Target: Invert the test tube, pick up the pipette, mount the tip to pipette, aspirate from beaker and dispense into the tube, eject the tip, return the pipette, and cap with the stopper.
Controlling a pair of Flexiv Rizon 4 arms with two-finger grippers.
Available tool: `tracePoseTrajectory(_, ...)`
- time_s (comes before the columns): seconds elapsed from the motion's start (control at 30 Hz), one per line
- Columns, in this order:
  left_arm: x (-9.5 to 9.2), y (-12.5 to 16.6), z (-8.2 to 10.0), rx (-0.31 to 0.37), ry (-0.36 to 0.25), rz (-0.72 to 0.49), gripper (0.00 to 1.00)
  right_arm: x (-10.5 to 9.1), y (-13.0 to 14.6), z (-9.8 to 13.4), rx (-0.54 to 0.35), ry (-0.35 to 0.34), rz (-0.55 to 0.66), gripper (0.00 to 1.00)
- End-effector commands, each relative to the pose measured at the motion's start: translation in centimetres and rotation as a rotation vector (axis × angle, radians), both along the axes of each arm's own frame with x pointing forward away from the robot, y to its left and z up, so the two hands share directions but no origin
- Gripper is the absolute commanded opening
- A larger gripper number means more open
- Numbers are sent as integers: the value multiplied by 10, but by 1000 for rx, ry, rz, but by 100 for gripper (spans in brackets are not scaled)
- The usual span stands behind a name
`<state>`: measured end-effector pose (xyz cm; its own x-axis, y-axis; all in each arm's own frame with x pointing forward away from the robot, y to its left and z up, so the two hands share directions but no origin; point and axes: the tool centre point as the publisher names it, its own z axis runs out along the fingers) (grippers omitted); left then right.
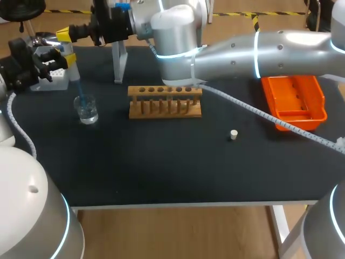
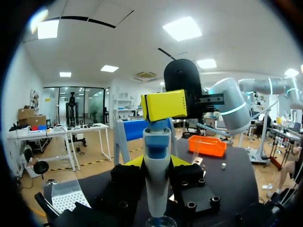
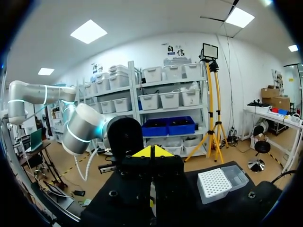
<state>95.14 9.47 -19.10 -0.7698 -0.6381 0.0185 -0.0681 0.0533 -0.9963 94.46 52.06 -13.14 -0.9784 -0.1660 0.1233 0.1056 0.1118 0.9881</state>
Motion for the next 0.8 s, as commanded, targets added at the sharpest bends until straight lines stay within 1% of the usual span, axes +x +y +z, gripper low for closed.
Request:
tracePoseTrajectory(0.03,0,0,4,0,1,3,0,-2,-7,10,5,-25,0,0)
tracePoseTrajectory(0.07,0,0,4,0,1,3,0,-2,-8,15,9,-29,-2,5)
tracePoseTrajectory(0.1,0,0,4,0,1,3,0,-3,-10,18,11,-34,-4,35)
tracePoseTrajectory(0.13,0,0,4,0,1,3,0,-4,-11,21,15,-38,-5,47)
tracePoseTrajectory(0.17,0,0,4,0,1,3,0,-5,-14,25,20,-47,-6,93)
tracePoseTrajectory(0.2,0,0,4,0,1,3,0,-7,-17,27,24,-50,-9,100)
tracePoseTrajectory(0.37,0,0,4,0,1,3,0,-12,-33,39,37,-71,-21,100)
tracePoseTrajectory(0.53,0,0,4,0,1,3,0,-19,-59,48,42,-101,-37,100)
tracePoseTrajectory(0.67,0,0,4,0,1,3,0,-23,-88,53,37,-124,-59,100)
tracePoseTrajectory(0.8,0,0,4,0,1,3,0,-27,-119,52,21,-137,-78,100)
